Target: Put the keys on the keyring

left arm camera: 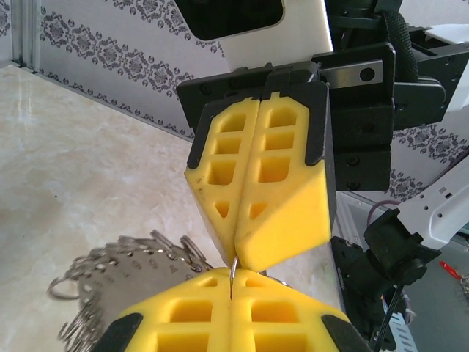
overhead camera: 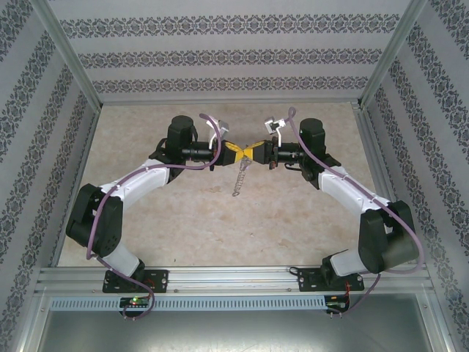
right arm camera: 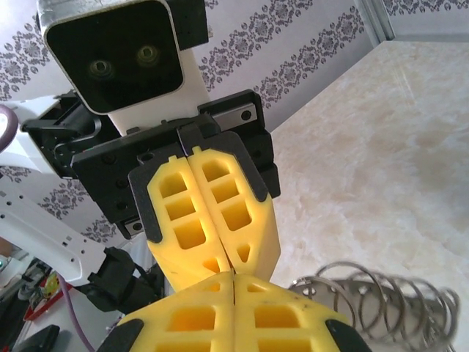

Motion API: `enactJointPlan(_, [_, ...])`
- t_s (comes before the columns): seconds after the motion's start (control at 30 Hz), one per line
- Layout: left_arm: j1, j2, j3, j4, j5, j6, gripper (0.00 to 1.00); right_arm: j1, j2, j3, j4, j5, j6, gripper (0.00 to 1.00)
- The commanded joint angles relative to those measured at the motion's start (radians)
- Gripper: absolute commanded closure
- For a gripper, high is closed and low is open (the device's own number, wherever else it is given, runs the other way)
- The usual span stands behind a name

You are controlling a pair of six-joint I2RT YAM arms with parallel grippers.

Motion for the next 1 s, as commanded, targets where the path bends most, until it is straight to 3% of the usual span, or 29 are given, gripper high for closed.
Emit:
enactJointPlan(0.0, [-0.009,-0.046,0.056,-0.048,0.004,0.047,1.0,-0.004,0.01,0.065,-0.041,-0.016,-0.057,1.0])
enactJointPlan(0.2, [0.017,-0.076,0.17,-0.341,-0.024,0.232,0.81,-0.033,0.016,0.181,-0.295,-0.029,-0.217,1.0])
enactJointPlan(0.3, [0.031,-0.077,0.247,-0.477,-0.015,0.318,0.76,-0.042,0.042,0.307,-0.542,-0.052,-0.381,1.0])
enactJointPlan(0.43, [0.052,-0.037,0.394,-0.707,0.015,0.453,0.73,-0.042,0.093,0.486,-0.831,-0.059,-0.563,1.0])
enactJointPlan(0.63, [0.085,0.091,0.632,-0.998,0.101,0.606,0.7,-0.039,0.178,0.728,-1.128,-0.043,-0.745,1.0])
enactJointPlan(0.77, [0.092,0.168,0.751,-1.13,0.14,0.684,0.68,-0.019,0.249,0.86,-1.311,0.003,-0.86,1.0])
enactJointPlan(0.97, [0.092,0.228,0.824,-1.227,0.165,0.739,0.69,0.014,0.322,0.979,-1.45,0.056,-0.938,1.0])
